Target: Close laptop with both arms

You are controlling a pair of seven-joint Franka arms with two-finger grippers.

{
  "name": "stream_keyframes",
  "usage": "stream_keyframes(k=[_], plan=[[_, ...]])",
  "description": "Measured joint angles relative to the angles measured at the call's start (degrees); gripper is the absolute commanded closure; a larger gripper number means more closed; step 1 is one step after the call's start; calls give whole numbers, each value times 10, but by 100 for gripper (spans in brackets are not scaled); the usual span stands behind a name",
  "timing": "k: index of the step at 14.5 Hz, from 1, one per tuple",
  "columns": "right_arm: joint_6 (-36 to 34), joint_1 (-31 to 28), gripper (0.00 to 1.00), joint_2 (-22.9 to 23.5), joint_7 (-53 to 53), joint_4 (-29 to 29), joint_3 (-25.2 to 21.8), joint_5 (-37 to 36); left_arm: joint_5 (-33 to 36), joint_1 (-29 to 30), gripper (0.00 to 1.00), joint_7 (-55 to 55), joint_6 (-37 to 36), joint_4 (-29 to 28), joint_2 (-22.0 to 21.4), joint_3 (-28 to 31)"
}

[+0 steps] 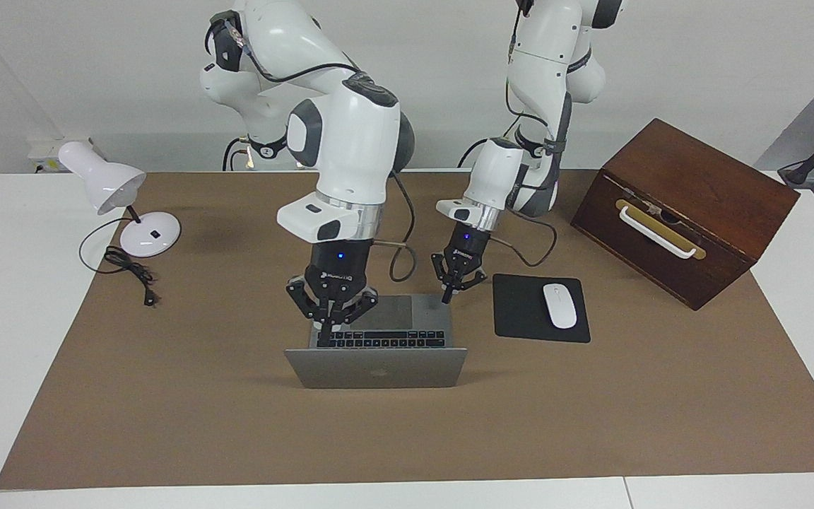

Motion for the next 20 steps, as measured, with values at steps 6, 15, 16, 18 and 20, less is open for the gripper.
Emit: stream_keyframes(k=[6,15,16,18,20], plan=[[44,13,100,17,7,4,-17,0,0,0,100,0,7,0,16,1],[92,16,100,23,100,8,-20,42,0,0,100,3,11,1,27,1],[95,15,100,23,100,8,-21,45,0,0,100,5,11,1,27,1],[106,14,100,23,100,8,-23,46,0,0,100,10,11,1,27,1],[116,14,100,25,100,8,-26,46,0,0,100,18,11,1,28,1]])
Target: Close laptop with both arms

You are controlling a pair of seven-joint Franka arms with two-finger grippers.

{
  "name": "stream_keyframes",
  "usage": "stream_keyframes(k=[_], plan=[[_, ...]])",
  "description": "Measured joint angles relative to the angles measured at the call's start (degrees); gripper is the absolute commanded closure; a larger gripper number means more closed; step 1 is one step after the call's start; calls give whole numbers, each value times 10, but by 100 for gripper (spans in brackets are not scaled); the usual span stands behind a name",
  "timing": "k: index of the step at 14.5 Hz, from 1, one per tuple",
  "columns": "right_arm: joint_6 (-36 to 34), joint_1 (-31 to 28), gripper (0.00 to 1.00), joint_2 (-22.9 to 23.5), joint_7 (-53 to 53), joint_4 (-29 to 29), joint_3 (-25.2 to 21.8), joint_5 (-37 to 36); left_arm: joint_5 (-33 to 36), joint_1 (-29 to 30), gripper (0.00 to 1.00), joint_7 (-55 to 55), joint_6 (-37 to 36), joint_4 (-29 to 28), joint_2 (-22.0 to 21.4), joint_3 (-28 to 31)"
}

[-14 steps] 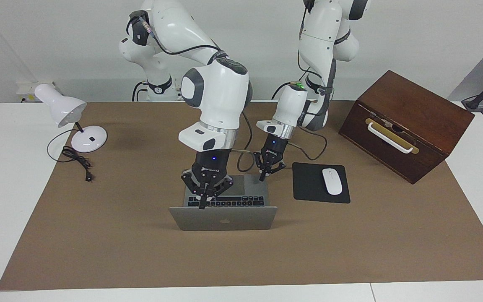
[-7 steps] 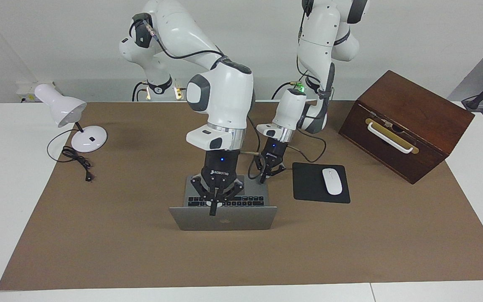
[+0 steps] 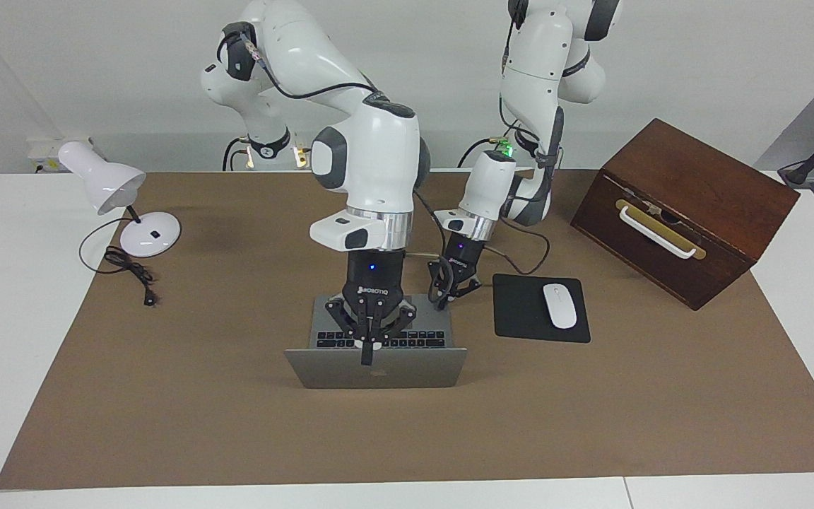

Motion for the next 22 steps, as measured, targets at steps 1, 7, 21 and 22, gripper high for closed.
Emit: stream_keyframes(k=[1,7,21,22], plan=[[3,0,100,3,0,0,-1,0,0,0,100,5,0,0,0,0],[33,-3,100,31,0,0,-16,0,0,0,100,17,2,0,1,0],[6,-10,100,62,-39,0,-14,140,0,0,100,18,11,-1,4,0],[-8,-10,100,62,-53,0,-14,158,0,0,100,18,12,-1,4,0]])
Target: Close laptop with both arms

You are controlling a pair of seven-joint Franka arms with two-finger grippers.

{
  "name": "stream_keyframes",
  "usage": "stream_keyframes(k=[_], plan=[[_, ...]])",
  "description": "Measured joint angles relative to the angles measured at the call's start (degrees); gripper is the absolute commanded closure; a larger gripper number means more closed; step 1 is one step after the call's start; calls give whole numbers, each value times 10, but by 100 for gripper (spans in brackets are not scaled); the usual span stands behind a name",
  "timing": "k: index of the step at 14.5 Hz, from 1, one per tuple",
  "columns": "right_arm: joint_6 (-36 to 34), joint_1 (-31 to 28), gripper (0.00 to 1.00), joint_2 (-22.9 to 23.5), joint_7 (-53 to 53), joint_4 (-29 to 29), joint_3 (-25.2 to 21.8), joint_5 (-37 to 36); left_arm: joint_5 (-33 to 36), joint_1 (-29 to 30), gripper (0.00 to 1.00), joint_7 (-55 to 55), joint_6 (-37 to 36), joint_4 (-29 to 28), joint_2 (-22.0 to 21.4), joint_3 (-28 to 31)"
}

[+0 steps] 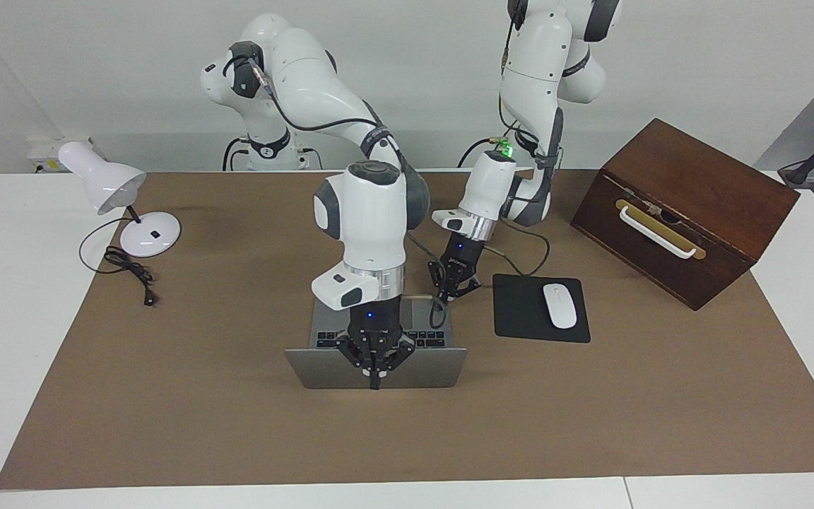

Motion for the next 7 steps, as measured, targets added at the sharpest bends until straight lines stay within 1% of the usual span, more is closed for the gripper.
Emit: stream_keyframes(k=[3,7], plan=[[-50,-1,100,-1,-35,4,0,45,0,0,100,0,1,0,0,0],[-126,-7,100,-2,-77,8,-1,127,0,0,100,0,2,0,1,0]])
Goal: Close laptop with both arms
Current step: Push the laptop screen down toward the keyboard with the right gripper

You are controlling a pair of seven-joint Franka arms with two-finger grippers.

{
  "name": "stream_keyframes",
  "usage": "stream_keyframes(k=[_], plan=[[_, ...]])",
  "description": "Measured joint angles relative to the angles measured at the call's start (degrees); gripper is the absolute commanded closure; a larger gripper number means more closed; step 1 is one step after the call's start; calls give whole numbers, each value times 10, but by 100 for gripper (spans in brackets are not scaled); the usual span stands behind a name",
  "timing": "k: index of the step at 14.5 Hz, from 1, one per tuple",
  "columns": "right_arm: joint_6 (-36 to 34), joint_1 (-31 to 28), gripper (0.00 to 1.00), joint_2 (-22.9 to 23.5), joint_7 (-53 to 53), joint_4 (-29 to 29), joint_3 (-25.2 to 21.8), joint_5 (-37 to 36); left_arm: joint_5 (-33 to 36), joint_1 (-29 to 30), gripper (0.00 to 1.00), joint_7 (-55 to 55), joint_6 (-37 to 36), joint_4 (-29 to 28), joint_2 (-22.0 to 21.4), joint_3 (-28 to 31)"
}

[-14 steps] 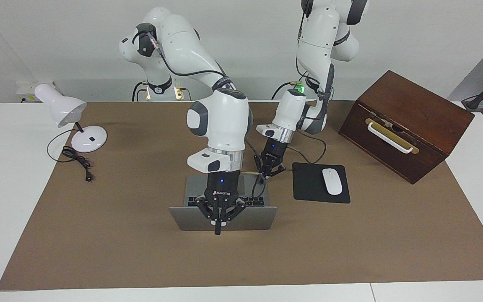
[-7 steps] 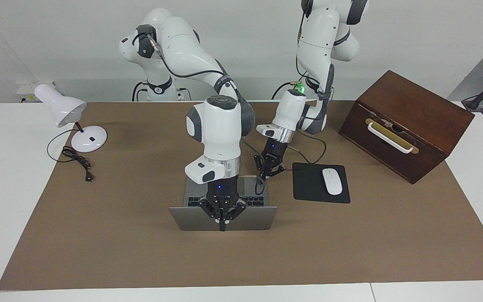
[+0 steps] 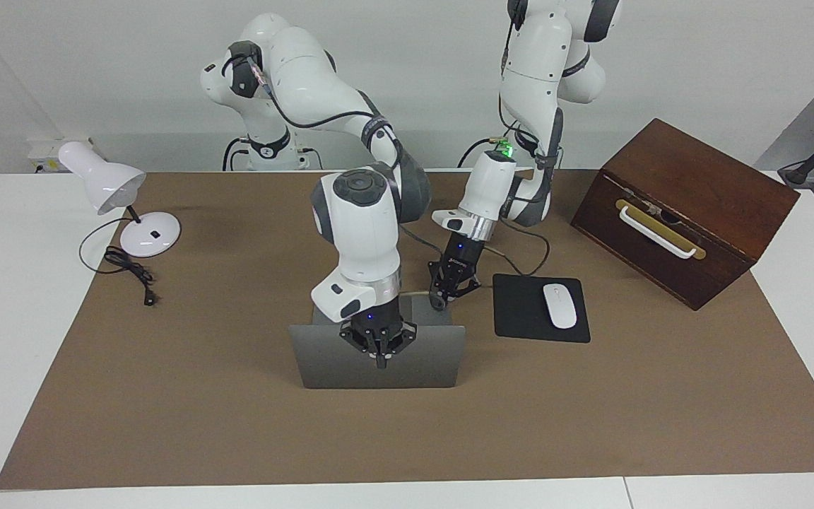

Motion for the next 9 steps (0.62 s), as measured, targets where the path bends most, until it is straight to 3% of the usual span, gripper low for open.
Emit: stream_keyframes(k=[9], plan=[[-115,-11,100,-1,-15,1,-1,104,0,0,100,1,2,0,1,0]])
